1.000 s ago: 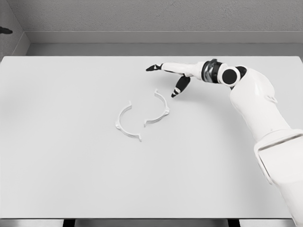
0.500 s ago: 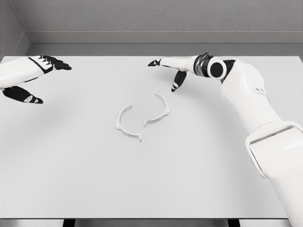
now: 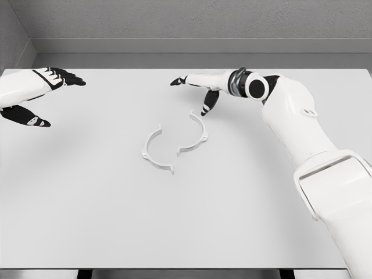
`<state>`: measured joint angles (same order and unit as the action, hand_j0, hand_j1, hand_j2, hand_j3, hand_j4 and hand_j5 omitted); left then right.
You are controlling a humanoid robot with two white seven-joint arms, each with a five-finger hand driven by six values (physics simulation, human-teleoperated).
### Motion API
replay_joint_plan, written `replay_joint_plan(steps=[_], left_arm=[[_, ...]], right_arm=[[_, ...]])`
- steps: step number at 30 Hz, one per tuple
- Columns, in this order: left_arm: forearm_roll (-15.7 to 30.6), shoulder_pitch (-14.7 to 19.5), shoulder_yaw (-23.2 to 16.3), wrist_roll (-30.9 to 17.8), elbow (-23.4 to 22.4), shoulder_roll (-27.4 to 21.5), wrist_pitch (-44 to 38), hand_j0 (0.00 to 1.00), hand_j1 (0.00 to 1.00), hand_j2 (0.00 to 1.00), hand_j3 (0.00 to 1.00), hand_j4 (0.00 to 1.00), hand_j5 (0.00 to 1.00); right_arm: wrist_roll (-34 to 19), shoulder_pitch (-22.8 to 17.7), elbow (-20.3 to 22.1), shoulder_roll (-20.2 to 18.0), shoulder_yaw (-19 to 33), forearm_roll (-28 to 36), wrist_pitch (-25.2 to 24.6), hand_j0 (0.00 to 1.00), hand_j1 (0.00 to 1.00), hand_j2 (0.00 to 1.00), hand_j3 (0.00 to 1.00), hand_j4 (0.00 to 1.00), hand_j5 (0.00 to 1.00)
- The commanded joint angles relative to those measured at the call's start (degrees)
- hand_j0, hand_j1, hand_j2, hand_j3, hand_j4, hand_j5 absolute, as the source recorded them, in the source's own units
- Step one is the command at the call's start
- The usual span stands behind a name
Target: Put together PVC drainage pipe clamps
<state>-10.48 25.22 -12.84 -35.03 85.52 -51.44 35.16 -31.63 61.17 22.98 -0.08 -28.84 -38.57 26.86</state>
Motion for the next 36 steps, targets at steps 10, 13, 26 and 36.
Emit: replay_joint_plan(steps=[10, 13, 26, 36], left_arm=[[0.4, 0.0, 0.9, 0.0, -0.1, -0.1, -0.2, 1.00, 1.00, 1.00, 1.00, 1.00, 1.00], [0.4, 0.0, 0.9, 0.0, -0.1, -0.2, -0.2, 1.00, 1.00, 1.00, 1.00, 1.00, 1.00], [0.4, 0.0, 0.8, 0.0, 0.0, -0.1, -0.2, 1.00, 1.00, 1.00, 1.00, 1.00, 1.00], [0.4, 0.0, 0.9, 0.0, -0.1, -0.1, -0.2, 1.00, 1.00, 1.00, 1.00, 1.00, 1.00]], right_arm=[[0.0, -0.3, 0.1, 0.1, -1.0, 0.3, -0.1, 1.00, 1.00, 1.00, 1.00, 1.00, 1.00], [0.0, -0.4, 0.1, 0.1, -1.0, 0.3, -0.1, 1.00, 1.00, 1.00, 1.00, 1.00, 1.00], [-0.4, -0.3, 0.2, 0.1, -1.2, 0.3, 1.1, 1.00, 1.00, 1.00, 1.00, 1.00, 1.00], [-0.5, -0.3, 0.4, 0.1, -1.2, 0.3, 6.5, 1.00, 1.00, 1.00, 1.00, 1.00, 1.00]])
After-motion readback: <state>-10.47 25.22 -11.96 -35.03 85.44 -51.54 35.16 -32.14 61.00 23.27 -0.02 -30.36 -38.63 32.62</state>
